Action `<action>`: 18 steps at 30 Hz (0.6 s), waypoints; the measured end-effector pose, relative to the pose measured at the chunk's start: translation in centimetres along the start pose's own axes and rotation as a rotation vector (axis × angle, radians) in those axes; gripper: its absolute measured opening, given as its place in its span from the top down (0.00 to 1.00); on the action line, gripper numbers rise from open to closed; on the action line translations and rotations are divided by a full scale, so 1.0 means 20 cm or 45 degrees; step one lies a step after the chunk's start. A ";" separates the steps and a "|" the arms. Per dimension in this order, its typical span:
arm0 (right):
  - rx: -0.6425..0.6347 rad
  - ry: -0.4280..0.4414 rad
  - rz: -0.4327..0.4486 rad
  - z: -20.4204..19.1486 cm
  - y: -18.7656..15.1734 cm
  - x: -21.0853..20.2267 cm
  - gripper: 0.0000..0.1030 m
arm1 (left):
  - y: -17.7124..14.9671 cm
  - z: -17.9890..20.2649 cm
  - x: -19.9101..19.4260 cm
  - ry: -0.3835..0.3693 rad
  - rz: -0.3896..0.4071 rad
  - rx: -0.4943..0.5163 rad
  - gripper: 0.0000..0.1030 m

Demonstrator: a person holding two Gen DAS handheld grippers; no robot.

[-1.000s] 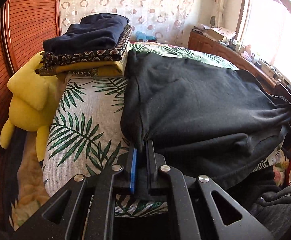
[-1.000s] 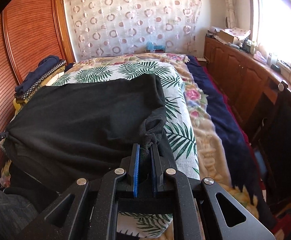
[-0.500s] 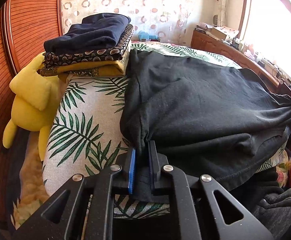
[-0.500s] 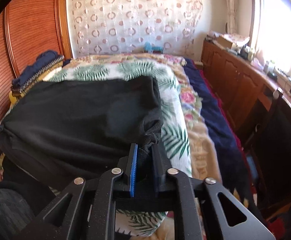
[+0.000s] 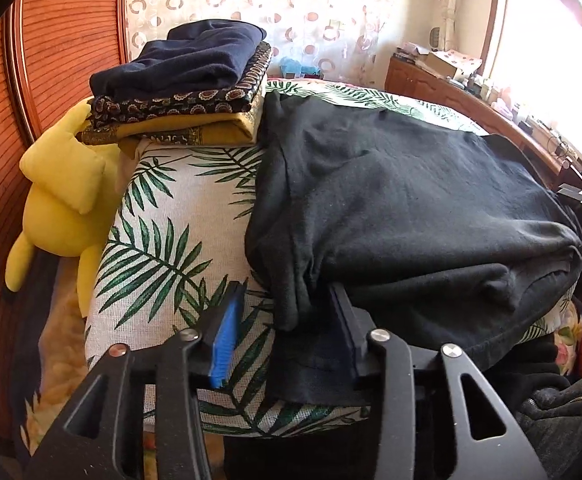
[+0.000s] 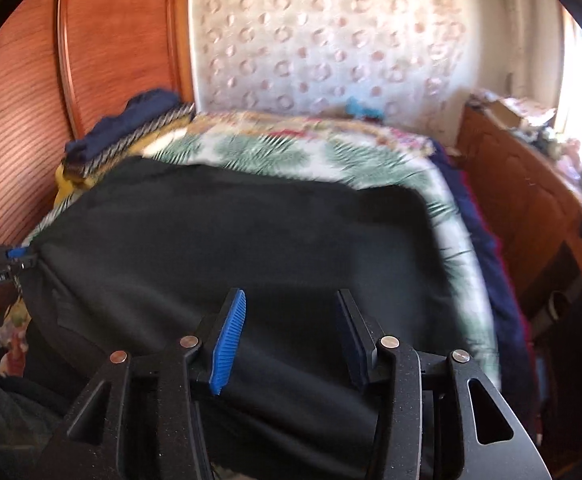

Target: Fold small clothes

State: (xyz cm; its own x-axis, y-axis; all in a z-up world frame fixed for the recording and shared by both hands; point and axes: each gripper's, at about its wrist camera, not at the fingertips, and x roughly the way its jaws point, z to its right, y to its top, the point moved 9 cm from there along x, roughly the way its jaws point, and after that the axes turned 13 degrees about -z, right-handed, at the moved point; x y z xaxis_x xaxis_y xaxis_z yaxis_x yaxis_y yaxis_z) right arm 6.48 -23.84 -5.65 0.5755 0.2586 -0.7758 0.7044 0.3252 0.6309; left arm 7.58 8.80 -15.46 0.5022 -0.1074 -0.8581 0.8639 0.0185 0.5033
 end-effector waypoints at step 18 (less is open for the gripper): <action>0.009 -0.015 -0.103 -0.11 -0.05 0.25 0.17 | 0.04 -0.01 -0.07 -0.046 0.163 -0.094 0.24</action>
State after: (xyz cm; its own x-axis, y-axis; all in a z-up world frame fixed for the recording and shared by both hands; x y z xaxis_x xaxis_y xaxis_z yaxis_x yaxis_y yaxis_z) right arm 7.79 -20.95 -10.13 0.5216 0.2212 -0.8240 0.7516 0.3380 0.5665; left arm 7.63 9.16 -13.84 0.6080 -0.1355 -0.7823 0.7939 0.1073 0.5985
